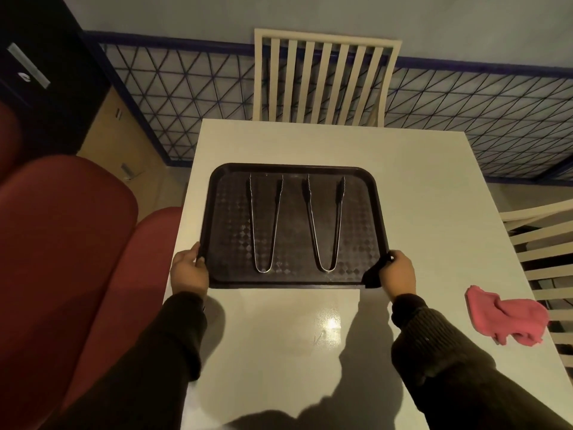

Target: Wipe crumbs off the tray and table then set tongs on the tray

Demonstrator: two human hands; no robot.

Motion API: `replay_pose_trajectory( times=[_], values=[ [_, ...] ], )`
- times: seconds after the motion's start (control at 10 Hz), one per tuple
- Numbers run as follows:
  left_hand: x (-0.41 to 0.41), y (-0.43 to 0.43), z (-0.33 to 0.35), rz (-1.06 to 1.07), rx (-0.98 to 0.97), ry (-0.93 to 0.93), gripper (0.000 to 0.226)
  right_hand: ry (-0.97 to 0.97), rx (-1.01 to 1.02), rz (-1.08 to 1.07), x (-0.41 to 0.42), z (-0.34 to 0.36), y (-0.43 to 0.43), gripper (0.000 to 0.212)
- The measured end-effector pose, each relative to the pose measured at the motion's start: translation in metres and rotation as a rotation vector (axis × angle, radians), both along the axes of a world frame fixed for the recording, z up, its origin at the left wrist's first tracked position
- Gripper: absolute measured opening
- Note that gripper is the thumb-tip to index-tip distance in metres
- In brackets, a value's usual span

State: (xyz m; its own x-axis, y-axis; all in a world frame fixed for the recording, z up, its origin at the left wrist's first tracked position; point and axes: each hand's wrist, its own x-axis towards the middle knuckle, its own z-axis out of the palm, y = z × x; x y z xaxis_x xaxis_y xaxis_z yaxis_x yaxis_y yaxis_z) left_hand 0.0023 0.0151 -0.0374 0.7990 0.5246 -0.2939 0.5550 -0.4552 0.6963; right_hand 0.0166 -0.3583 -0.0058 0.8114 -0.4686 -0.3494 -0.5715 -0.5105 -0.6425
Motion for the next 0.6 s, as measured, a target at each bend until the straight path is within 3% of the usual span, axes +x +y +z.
replay_pose_trajectory(
  times=[0.5, 0.6],
  values=[
    [0.051, 0.006, -0.004, -0.064, -0.043, -0.003, 0.044, 0.052, -0.001, 0.017, 0.049, 0.007, 0.005, 0.027],
    [0.049, 0.011, 0.001, -0.045, 0.040, 0.003, 0.043, 0.105, -0.046, 0.049, 0.044, 0.021, 0.003, 0.030]
  ],
)
